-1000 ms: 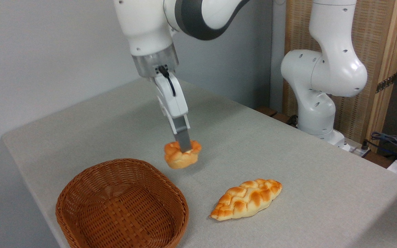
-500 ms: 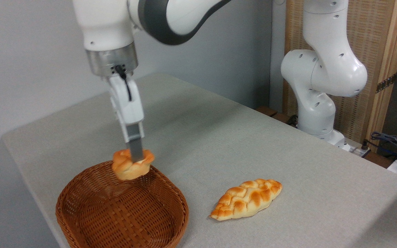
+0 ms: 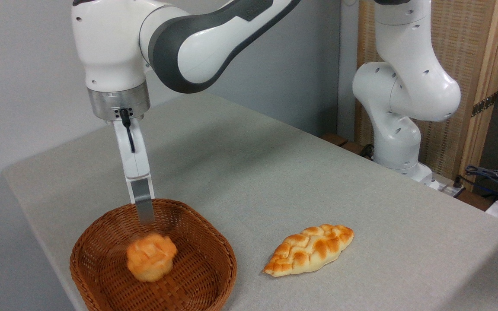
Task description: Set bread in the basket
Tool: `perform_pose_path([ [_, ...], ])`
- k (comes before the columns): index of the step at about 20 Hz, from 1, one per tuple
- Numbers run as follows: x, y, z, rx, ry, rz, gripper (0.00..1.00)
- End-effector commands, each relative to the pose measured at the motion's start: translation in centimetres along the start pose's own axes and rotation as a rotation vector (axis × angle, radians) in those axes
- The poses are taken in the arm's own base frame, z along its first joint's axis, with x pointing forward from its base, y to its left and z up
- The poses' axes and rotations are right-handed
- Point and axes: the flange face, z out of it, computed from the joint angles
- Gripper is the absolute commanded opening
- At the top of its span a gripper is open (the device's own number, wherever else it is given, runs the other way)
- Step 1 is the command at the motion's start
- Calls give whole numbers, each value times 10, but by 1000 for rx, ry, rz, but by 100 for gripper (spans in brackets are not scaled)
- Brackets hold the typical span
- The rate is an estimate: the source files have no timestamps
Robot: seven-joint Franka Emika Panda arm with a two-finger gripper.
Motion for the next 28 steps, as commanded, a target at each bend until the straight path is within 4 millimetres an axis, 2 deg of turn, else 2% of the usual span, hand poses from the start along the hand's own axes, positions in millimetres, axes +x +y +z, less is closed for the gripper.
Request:
perform_pose_path([
  [1, 4, -3, -5, 9, 15, -18, 100],
  [3, 0, -5, -21, 29, 24, -43, 100],
  [4, -8, -5, -42, 47, 37, -93, 100],
  [7, -37, -1, -71, -2, -26, -253, 100],
  [8, -41, 3, -79, -18, -43, -260, 100],
  [10, -63, 11, -118, 7, -43, -293, 100],
  [11, -77, 13, -123, -15, -56, -309, 100],
  [13, -89, 15, -129, -37, -67, -322, 100],
  [16, -108, 6, -131, -39, -69, -306, 100],
  [21, -119, 5, -138, -32, -67, -295, 100],
  [28, -119, 4, -136, -37, -66, -296, 100],
])
